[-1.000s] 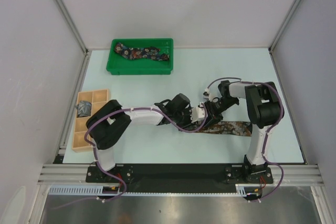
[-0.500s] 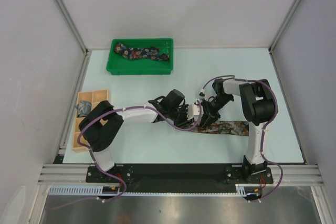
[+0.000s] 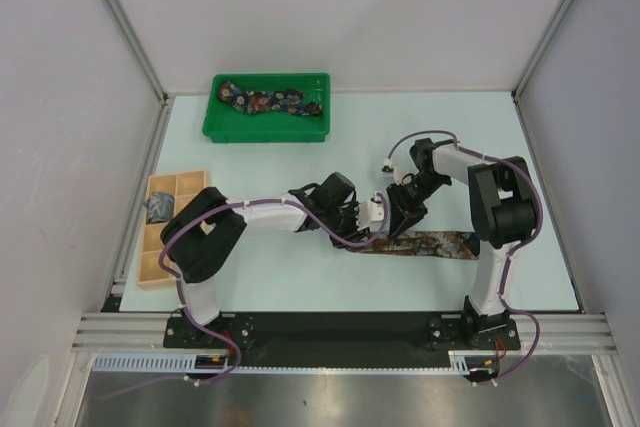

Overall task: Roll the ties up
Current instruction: Roll the tie at the center of the board.

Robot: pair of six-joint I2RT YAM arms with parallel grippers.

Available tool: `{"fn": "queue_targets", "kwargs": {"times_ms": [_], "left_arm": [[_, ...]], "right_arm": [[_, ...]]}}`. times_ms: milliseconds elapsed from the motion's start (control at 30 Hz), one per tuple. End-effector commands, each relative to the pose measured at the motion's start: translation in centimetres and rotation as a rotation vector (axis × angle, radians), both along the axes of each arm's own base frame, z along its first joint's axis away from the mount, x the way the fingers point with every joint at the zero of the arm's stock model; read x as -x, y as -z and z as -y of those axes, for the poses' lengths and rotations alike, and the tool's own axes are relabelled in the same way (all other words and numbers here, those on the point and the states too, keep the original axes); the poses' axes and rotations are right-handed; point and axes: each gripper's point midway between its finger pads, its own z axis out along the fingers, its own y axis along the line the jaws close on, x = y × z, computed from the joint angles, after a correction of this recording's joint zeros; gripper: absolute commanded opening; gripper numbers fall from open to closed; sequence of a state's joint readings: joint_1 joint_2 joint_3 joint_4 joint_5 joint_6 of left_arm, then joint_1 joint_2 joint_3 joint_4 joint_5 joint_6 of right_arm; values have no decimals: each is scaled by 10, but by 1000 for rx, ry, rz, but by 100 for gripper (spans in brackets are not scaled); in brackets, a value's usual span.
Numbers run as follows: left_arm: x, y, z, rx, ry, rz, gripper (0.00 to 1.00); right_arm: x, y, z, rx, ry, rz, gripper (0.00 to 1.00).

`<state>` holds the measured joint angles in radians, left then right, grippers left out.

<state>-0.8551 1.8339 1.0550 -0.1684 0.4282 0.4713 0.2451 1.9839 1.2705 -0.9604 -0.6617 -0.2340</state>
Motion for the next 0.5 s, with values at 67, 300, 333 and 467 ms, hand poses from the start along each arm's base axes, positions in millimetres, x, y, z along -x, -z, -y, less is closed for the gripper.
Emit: {"fn": "queue_targets", "kwargs": {"times_ms": [67, 300, 333, 467], "left_arm": [[-5, 14, -17, -91, -48, -23, 12], [-8, 8, -12, -61, -85, -30, 13], [-9, 6, -11, -56, -89, -31, 13], [-8, -8, -9, 23, -102, -29, 13]], "right_arm": [[11, -13, 21, 54, -90, 73, 26], [12, 21, 23, 101, -84, 32, 24], [11, 25, 26, 114, -82, 30, 23], [-1, 42, 39, 187, -81, 64, 22]]}}
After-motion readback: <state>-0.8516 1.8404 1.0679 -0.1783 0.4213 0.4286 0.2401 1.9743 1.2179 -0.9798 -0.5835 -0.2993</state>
